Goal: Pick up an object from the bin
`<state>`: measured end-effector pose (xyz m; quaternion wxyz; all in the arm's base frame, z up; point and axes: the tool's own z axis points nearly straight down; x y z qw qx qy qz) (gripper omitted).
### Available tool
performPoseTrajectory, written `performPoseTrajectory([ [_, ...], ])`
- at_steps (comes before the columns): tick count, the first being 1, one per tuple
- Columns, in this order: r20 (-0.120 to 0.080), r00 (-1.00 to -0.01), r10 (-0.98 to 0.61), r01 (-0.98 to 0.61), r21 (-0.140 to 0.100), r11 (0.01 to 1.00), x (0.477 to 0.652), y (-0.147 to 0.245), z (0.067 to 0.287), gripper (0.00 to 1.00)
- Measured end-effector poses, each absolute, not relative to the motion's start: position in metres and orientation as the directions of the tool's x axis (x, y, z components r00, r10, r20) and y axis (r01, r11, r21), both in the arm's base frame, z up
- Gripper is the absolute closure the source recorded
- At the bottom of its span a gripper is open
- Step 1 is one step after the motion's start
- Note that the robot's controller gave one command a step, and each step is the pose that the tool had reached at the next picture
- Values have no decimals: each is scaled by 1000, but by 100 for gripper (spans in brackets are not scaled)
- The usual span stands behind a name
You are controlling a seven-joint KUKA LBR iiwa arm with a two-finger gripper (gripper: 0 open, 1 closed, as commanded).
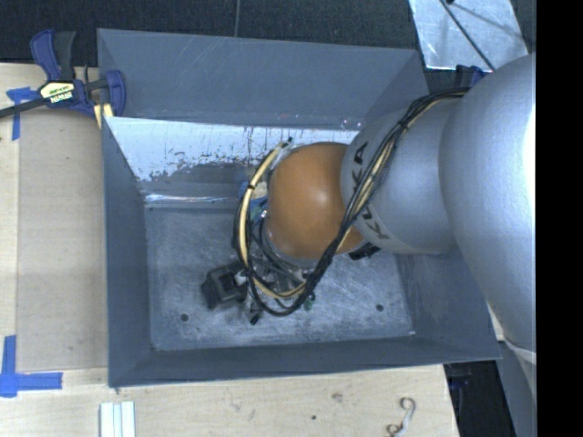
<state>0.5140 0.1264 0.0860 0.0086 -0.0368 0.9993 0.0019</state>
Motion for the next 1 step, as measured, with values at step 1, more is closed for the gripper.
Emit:
performPoseTrajectory([
  [1, -4, -997, -83, -83, 0, 997, 506, 124, 207, 100],
])
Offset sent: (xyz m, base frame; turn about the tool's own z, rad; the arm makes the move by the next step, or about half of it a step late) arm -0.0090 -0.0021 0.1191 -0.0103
